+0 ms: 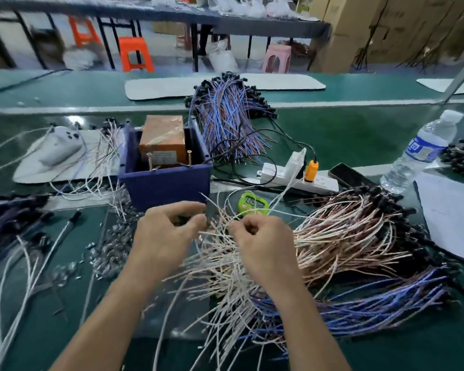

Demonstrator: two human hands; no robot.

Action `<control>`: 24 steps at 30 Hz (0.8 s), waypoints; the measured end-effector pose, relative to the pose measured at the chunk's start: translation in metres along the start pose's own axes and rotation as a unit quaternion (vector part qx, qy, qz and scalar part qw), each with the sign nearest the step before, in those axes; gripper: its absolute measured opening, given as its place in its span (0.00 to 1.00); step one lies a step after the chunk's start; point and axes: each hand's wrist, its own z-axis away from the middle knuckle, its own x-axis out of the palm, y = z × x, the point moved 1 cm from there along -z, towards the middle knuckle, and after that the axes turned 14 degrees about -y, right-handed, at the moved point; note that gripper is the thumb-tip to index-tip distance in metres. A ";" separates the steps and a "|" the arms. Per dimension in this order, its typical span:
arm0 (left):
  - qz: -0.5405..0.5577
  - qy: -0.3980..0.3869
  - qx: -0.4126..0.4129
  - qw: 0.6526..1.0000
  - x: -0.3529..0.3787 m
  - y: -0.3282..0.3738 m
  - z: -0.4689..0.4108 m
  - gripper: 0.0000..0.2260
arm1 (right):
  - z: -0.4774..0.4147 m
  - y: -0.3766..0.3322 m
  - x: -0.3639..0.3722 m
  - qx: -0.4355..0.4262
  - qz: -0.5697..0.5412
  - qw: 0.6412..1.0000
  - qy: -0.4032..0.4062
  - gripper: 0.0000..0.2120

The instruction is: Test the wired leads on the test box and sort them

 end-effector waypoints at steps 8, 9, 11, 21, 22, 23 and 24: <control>-0.001 0.146 -0.044 0.988 -0.073 -0.045 0.042 0.14 | -0.026 -0.063 0.080 -0.063 -0.023 0.987 -0.143 0.13; -0.008 0.169 -0.055 0.984 -0.084 -0.053 0.048 0.17 | -0.028 -0.071 0.090 -0.066 -0.017 0.984 -0.167 0.11; -0.028 0.218 -0.093 0.971 -0.104 -0.068 0.061 0.19 | -0.032 -0.086 0.112 -0.072 -0.007 0.973 -0.220 0.08; -0.136 0.310 -0.255 0.906 -0.171 -0.119 0.119 0.06 | -0.057 -0.140 0.210 -0.117 0.089 0.925 -0.351 0.21; -0.134 0.311 -0.255 0.906 -0.173 -0.121 0.121 0.06 | -0.059 -0.145 0.217 -0.121 0.115 0.920 -0.353 0.22; -0.130 0.310 -0.255 0.907 -0.175 -0.123 0.122 0.06 | -0.062 -0.152 0.223 -0.126 0.153 0.916 -0.349 0.22; -0.127 0.306 -0.259 0.907 -0.175 -0.126 0.122 0.06 | -0.066 -0.160 0.229 -0.132 0.196 0.911 -0.339 0.20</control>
